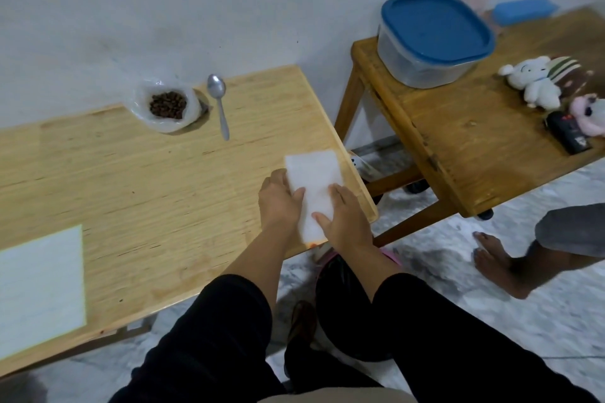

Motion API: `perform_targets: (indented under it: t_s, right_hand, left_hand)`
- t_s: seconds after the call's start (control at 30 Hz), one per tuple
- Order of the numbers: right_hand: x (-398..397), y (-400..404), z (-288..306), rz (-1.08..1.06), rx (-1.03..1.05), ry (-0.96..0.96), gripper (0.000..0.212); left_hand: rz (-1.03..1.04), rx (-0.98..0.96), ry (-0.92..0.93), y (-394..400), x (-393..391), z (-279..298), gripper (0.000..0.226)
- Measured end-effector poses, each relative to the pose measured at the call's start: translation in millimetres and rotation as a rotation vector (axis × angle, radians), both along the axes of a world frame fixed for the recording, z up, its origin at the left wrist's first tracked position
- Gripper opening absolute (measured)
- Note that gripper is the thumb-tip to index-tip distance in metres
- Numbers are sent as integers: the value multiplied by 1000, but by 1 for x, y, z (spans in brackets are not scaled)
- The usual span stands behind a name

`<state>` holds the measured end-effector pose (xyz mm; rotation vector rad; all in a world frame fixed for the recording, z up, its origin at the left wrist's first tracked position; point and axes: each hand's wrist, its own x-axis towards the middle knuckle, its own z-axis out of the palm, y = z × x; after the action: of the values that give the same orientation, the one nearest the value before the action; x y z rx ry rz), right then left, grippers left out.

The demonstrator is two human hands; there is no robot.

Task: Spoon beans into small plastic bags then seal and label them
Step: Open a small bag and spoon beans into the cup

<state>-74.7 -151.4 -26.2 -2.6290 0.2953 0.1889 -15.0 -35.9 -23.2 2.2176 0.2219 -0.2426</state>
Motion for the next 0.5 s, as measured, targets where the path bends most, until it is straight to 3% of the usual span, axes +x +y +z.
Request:
perform_targets:
  t_s: [0.2, 0.5]
  right_hand:
    - [17, -10, 4, -410, 209, -70, 60]
    - [37, -12, 8, -482, 248, -113, 48]
  left_hand:
    - [126, -117, 74, 3, 7, -1, 30]
    - [121, -102, 46, -5, 4, 0, 16]
